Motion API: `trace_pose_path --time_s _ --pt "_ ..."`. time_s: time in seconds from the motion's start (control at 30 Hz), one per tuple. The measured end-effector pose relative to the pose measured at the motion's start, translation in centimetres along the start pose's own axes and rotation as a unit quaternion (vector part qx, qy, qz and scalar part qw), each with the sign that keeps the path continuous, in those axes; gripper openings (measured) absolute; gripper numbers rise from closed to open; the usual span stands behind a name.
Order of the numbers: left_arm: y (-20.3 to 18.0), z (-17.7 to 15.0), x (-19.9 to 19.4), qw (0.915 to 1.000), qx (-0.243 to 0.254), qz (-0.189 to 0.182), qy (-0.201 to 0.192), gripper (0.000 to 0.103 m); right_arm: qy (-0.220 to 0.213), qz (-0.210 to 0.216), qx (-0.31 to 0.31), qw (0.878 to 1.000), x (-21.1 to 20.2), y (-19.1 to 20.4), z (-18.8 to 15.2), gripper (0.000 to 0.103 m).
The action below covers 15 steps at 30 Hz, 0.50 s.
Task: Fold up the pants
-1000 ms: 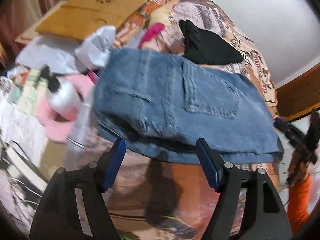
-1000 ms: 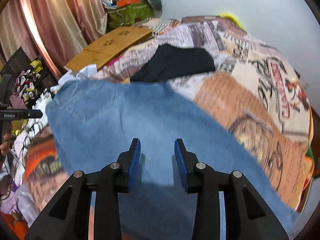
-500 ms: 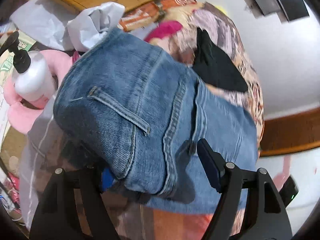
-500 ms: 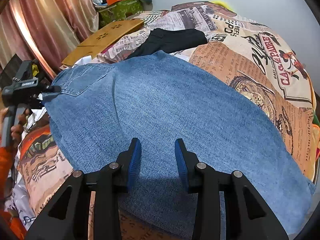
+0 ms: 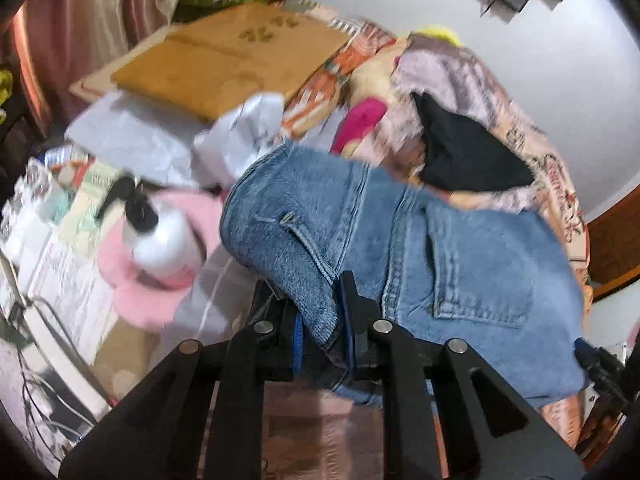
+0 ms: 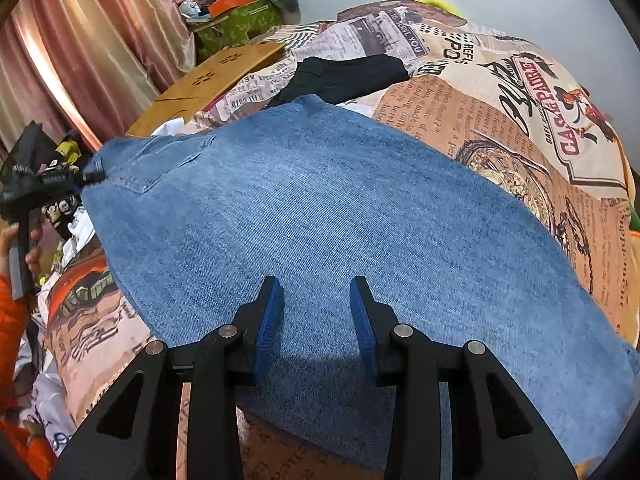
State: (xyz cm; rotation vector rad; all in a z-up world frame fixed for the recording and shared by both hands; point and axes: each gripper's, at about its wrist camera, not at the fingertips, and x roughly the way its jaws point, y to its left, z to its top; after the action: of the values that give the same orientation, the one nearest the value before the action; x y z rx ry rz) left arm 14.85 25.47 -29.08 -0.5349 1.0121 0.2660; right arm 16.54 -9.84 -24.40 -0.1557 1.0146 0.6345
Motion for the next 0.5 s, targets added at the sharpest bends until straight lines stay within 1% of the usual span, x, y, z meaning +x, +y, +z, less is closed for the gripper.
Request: trace_pose_path --time_s 0.07,0.1,0.13,0.17,0.2,0.23,0.27,0.33,0.43,0.5 --pt "0.2 -1.1 1.6 0.9998 0.002 0.01 0.019 0.021 -0.002 0.0 0.006 1.0 -0.2 -0.1 -0.2 0.033" --pt "0.3 -1.5 2.1 0.9996 0.005 0.018 0.022 0.026 -0.003 0.0 0.008 1.0 -0.3 -0.2 -0.3 0.033" --pt "0.1 -1.8 2.3 0.9993 0.009 0.028 0.022 0.035 -0.004 0.001 0.012 1.0 -0.5 -0.3 -0.4 0.034" --pt "0.1 -1.9 2.2 0.9988 0.015 0.043 0.019 0.039 -0.006 0.001 0.018 1.0 -0.7 -0.5 -0.7 0.036" --pt "0.0 -2.0 1.9 0.998 0.022 0.057 0.013 0.048 -0.008 0.0 0.022 1.0 -1.0 -0.6 -0.8 0.037" --pt "-0.2 -2.0 1.5 0.9973 0.027 0.067 0.011 0.052 -0.01 -0.002 0.025 1.0 -1.2 -0.8 -1.0 0.043" --pt "-0.3 -2.1 1.0 0.9966 0.035 0.074 0.009 0.052 -0.012 -0.009 0.029 0.999 -1.5 -1.0 -1.3 0.052" --pt "-0.6 -2.1 -0.3 0.9954 0.053 0.08 0.007 0.053 -0.017 -0.03 0.04 0.999 -2.4 -1.8 -2.0 0.062" --pt "-1.4 -1.9 -2.4 0.9922 0.077 0.098 -0.008 0.054 -0.028 -0.05 0.06 0.997 -4.0 -3.4 -3.1 0.064" --pt "-2.7 -1.5 -3.9 0.9901 0.092 0.102 -0.027 0.059 -0.035 -0.078 0.086 0.993 -5.5 -5.4 -4.4 0.064"
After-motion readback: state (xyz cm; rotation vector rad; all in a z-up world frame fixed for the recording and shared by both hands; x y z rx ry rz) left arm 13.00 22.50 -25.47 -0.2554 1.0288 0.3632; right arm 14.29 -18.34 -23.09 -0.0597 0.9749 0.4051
